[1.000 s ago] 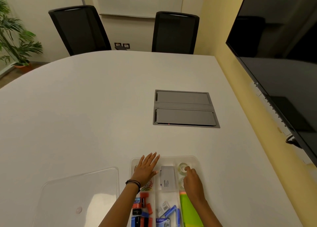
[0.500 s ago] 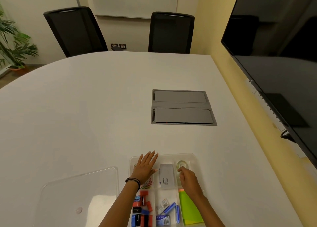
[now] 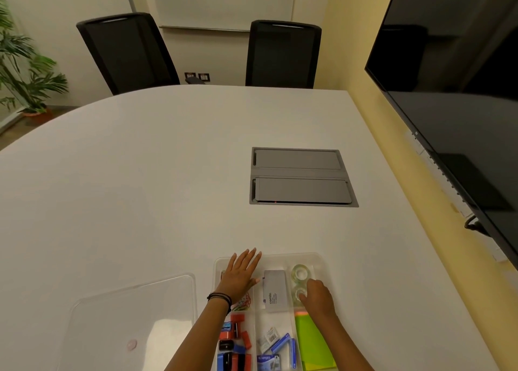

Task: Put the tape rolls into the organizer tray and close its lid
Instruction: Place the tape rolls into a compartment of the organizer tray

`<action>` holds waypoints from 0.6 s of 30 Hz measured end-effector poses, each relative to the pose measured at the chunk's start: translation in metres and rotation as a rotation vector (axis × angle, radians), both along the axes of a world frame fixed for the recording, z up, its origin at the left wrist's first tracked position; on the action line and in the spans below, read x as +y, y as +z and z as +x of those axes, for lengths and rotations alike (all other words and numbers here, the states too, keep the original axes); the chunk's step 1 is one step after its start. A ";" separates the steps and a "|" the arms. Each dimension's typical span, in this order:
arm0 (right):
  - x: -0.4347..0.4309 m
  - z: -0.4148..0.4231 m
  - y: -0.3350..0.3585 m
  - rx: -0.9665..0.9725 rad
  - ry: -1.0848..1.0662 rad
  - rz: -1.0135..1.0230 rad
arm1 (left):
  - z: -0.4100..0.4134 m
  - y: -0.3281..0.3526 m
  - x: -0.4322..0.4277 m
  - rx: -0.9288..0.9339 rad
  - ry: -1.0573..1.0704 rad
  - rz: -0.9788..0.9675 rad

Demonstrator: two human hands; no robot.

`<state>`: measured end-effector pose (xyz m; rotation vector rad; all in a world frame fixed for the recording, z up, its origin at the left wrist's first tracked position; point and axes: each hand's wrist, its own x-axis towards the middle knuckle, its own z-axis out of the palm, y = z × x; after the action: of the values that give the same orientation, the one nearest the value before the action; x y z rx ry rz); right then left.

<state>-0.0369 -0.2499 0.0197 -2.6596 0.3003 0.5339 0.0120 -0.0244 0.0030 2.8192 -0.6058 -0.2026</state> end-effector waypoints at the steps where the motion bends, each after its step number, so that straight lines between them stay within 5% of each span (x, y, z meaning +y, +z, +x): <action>1: 0.002 0.001 0.001 -0.004 -0.008 0.001 | -0.001 0.000 0.000 -0.017 -0.006 0.002; 18: 0.003 0.005 0.003 -0.149 -0.107 0.081 | -0.001 -0.004 0.000 0.012 -0.035 -0.011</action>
<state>-0.0319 -0.2473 0.0227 -2.5704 0.3652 0.3055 0.0107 -0.0245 -0.0012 2.7962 -0.6513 -0.2219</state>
